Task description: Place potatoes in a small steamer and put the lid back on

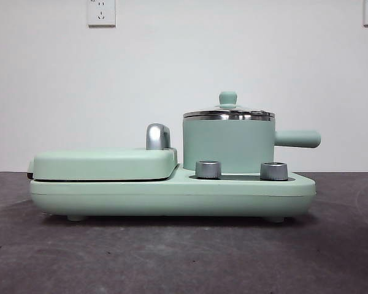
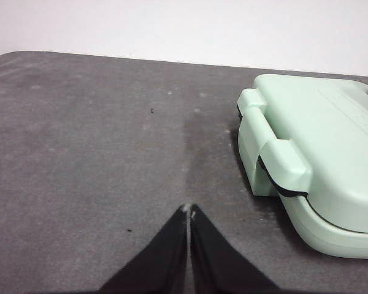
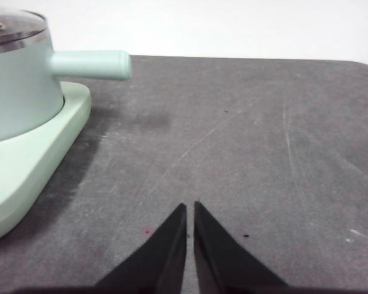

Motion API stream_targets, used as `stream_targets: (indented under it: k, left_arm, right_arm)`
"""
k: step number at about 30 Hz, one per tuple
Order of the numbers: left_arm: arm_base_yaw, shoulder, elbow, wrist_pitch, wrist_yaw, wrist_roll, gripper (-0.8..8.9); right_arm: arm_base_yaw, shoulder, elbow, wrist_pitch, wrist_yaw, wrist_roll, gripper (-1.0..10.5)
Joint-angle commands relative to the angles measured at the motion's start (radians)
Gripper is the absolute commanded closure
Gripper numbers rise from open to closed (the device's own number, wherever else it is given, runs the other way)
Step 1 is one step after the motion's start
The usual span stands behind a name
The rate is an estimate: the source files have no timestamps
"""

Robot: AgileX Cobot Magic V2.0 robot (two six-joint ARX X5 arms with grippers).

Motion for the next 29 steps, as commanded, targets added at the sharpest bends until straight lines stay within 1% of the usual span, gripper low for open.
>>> stream_targets:
  k: [1,29]
  left_arm:
    - [0.001,-0.002,-0.019,-0.005,0.0,0.003,8.08]
    - [0.001,-0.002,-0.019,-0.006,0.0,0.003,8.08]
  right_arm:
    - [-0.001,-0.003,-0.01,0.005,0.001,0.019,9.3]
    - [-0.002,-0.003,-0.01,0.021,0.001,0.019,9.3]
